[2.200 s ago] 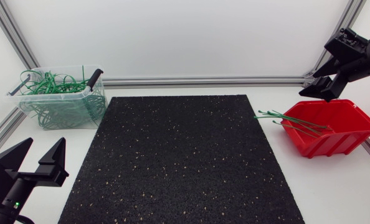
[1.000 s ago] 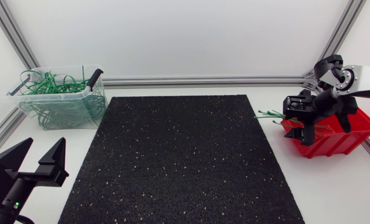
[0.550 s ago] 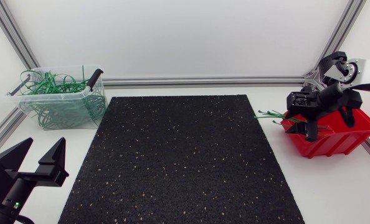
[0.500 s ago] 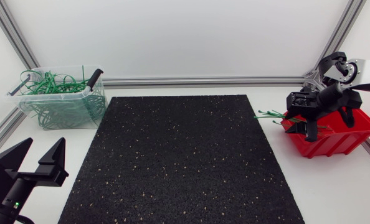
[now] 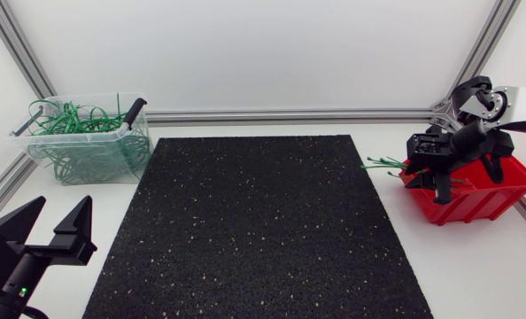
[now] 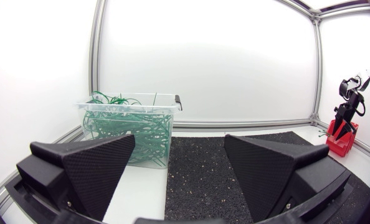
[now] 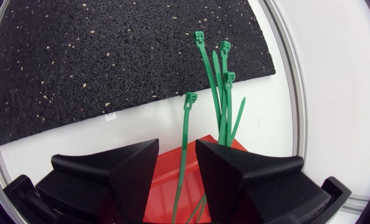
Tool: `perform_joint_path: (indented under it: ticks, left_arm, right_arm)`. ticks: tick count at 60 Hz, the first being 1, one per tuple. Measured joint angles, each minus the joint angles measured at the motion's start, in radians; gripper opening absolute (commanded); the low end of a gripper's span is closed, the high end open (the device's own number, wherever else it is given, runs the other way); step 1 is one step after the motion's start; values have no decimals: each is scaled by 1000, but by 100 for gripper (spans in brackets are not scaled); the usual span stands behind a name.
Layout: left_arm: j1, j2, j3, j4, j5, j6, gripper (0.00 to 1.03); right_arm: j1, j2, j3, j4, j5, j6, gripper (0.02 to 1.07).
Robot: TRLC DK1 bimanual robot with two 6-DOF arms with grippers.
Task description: Take a green cable tie from the red box, thread the tail through the head to close it, then place it in the transparent bin on the left.
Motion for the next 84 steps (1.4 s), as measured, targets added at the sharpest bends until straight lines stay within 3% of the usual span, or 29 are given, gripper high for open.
perform_joint_path:
  ticks: [33,53,84]
  left_arm:
    - [0,0,0,0,0,0,100]
    - [0,0,0,0,0,0,100]
    - [0,0,0,0,0,0,100]
  right_arm:
    - [13,-3,-116,195,8,-3,23]
    - [20,-113,-206,291,13,-3,21]
    - [40,-152,-231,304,35,-2,18]
